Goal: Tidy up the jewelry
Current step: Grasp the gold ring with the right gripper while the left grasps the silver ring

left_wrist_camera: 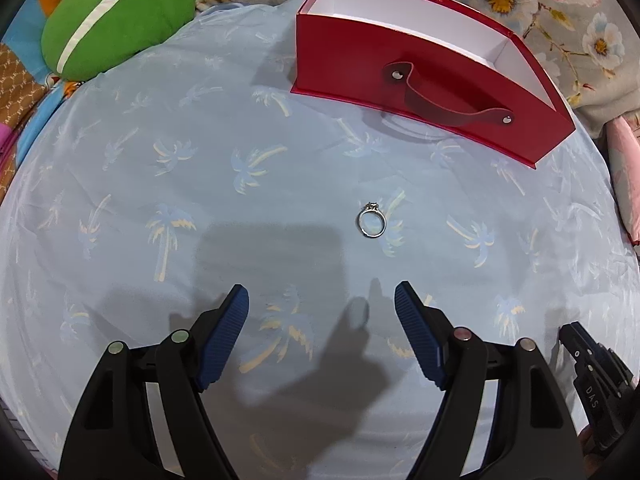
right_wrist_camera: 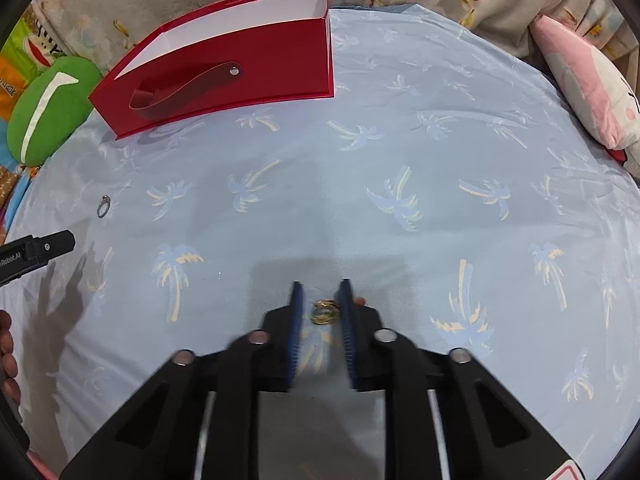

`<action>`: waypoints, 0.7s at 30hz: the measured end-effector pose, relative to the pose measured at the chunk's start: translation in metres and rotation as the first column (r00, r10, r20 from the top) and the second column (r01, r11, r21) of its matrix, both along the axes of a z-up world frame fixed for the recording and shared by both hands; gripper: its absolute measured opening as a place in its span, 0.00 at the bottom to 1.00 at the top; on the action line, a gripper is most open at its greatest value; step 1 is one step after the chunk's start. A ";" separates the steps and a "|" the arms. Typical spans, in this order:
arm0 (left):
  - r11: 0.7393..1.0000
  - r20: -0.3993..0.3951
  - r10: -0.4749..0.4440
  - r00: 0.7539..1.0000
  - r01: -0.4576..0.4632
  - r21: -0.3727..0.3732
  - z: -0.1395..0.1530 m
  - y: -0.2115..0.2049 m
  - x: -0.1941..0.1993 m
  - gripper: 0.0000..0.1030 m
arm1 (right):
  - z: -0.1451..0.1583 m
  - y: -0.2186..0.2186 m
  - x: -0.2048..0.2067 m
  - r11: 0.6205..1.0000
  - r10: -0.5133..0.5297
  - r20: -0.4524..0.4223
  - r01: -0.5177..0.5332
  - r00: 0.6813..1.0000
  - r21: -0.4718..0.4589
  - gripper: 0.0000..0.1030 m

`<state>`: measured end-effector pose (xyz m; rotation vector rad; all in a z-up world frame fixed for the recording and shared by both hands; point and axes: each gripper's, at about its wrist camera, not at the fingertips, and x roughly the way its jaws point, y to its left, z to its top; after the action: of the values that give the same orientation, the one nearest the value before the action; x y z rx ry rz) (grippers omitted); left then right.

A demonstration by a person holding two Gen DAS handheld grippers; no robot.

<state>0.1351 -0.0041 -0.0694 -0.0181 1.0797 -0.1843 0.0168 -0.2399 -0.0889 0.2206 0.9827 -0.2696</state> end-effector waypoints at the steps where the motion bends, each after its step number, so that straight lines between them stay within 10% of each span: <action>1: 1.000 0.000 0.003 1.000 -0.003 -0.002 0.000 -0.001 0.001 0.71 | 0.000 -0.001 -0.001 1.000 -0.003 0.002 0.003 1.000 0.005 0.12; 13: 0.999 -0.033 -0.008 0.999 0.006 -0.049 -0.012 -0.026 0.035 0.58 | 0.017 0.000 0.001 0.999 0.011 0.039 -0.013 0.999 0.045 0.12; 21: 0.998 0.015 -0.045 0.999 0.044 0.050 -0.012 -0.046 0.043 0.18 | 0.021 0.001 0.005 0.999 0.020 0.040 -0.021 0.999 0.040 0.12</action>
<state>0.1778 -0.0497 -0.0819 0.0515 1.0689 -0.1973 0.0217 -0.2389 -0.0675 0.2517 0.9515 -0.2260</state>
